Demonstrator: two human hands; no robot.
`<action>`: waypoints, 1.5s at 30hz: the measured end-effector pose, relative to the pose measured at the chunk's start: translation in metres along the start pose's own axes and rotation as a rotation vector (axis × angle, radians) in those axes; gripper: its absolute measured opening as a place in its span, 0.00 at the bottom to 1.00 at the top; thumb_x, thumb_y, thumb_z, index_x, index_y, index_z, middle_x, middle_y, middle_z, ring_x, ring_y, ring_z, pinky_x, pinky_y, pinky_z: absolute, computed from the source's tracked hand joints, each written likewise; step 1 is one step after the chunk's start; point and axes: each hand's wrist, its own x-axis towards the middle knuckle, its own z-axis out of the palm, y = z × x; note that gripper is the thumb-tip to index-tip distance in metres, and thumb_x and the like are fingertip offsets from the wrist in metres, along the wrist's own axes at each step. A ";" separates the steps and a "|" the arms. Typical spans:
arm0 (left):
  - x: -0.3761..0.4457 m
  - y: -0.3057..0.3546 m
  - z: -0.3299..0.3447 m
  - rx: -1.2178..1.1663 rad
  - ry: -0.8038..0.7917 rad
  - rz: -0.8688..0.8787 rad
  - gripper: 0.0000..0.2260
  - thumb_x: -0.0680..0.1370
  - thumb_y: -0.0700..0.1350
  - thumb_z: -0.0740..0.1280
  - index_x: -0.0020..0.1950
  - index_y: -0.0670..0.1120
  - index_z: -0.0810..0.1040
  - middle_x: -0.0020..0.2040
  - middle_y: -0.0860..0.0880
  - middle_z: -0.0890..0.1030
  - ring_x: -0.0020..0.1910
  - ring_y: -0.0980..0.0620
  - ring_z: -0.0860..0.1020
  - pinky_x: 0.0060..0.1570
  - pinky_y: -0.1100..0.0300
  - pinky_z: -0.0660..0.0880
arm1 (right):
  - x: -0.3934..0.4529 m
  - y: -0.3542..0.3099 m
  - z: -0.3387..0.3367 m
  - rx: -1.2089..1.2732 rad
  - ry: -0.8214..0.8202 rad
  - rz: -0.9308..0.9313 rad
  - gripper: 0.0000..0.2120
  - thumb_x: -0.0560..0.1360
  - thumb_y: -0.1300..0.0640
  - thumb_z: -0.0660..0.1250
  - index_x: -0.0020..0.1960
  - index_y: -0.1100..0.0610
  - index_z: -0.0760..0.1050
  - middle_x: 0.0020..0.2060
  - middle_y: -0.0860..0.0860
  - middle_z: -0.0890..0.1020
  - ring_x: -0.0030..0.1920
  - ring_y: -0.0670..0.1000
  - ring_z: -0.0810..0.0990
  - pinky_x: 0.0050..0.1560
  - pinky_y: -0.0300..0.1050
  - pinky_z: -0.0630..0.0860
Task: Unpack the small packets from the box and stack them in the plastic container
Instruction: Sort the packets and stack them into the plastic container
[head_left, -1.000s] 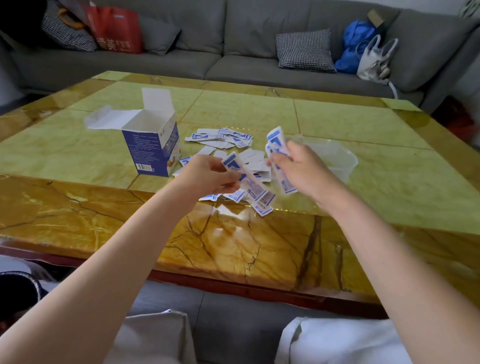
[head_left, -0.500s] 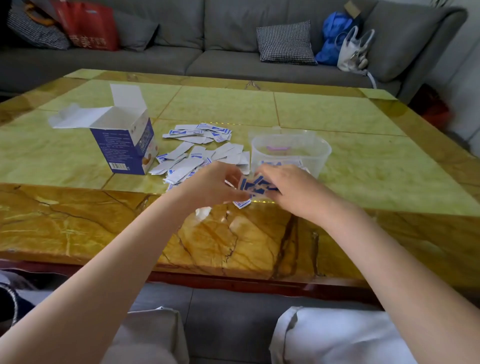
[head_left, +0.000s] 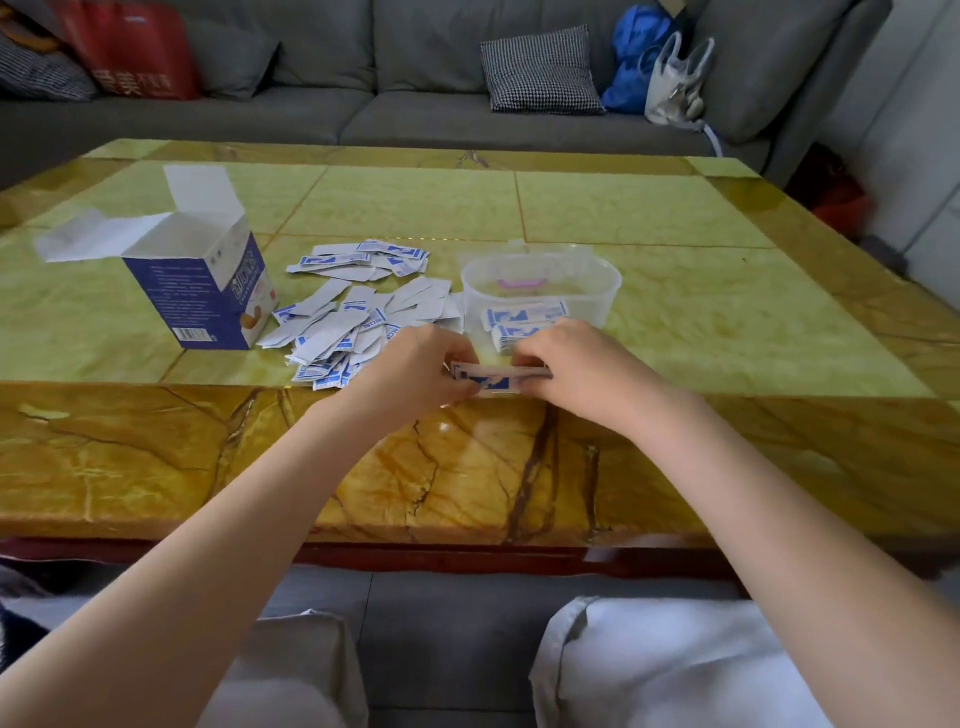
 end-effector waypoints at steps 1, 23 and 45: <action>0.000 0.000 -0.001 0.017 0.011 0.000 0.07 0.74 0.42 0.69 0.51 0.44 0.81 0.41 0.48 0.79 0.42 0.50 0.77 0.34 0.63 0.68 | 0.000 0.002 -0.001 0.005 -0.001 0.008 0.04 0.74 0.57 0.66 0.49 0.54 0.77 0.41 0.50 0.74 0.49 0.53 0.75 0.45 0.46 0.72; -0.004 0.001 -0.006 0.052 0.011 -0.013 0.08 0.74 0.40 0.68 0.52 0.45 0.83 0.44 0.45 0.84 0.45 0.46 0.81 0.41 0.58 0.75 | -0.002 0.009 -0.005 0.149 -0.039 0.065 0.09 0.75 0.63 0.64 0.53 0.57 0.79 0.36 0.49 0.74 0.37 0.47 0.73 0.36 0.39 0.70; 0.035 0.015 -0.044 -0.518 0.302 -0.084 0.05 0.76 0.39 0.66 0.49 0.40 0.80 0.40 0.44 0.82 0.36 0.53 0.81 0.48 0.57 0.80 | 0.022 0.030 -0.051 0.548 0.433 0.141 0.05 0.74 0.64 0.66 0.49 0.57 0.76 0.34 0.49 0.80 0.28 0.40 0.78 0.30 0.28 0.76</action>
